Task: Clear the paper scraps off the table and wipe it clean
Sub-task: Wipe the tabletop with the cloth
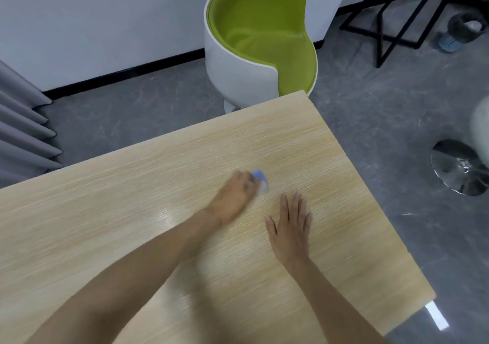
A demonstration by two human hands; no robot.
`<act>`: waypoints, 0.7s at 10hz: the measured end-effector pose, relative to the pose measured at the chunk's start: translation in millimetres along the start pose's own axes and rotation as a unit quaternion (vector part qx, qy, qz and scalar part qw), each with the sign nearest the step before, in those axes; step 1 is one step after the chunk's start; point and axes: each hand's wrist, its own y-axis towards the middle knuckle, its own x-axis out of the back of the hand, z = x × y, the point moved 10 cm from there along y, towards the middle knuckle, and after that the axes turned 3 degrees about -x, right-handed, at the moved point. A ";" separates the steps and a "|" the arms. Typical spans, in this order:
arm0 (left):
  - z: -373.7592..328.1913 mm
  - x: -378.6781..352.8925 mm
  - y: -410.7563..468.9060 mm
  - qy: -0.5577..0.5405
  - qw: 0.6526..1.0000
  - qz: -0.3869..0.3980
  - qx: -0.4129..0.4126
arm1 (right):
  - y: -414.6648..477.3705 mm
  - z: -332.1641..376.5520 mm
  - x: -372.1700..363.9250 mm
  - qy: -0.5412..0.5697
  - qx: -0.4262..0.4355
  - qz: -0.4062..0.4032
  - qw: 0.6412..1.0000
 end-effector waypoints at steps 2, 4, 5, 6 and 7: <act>22.9 21.8 39.9 0.150 0.980 -0.059 -0.116 | -0.9 -3.1 -0.7 0.009 -0.005 0.013 1.000; 13.0 20.4 41.7 -0.112 0.976 -0.164 0.090 | 8.6 2.1 -4.1 0.007 -0.016 0.046 0.999; -6.1 -8.8 55.6 0.061 0.991 0.080 -0.090 | 9.8 1.9 -5.7 0.012 -0.022 0.068 0.997; 68.0 56.9 82.3 -0.033 0.994 -0.058 0.081 | 9.3 2.7 -8.5 0.022 -0.030 0.093 0.995; 113.4 96.1 73.0 -0.114 0.923 -0.283 0.236 | 9.0 3.3 -8.6 0.024 -0.028 0.109 0.993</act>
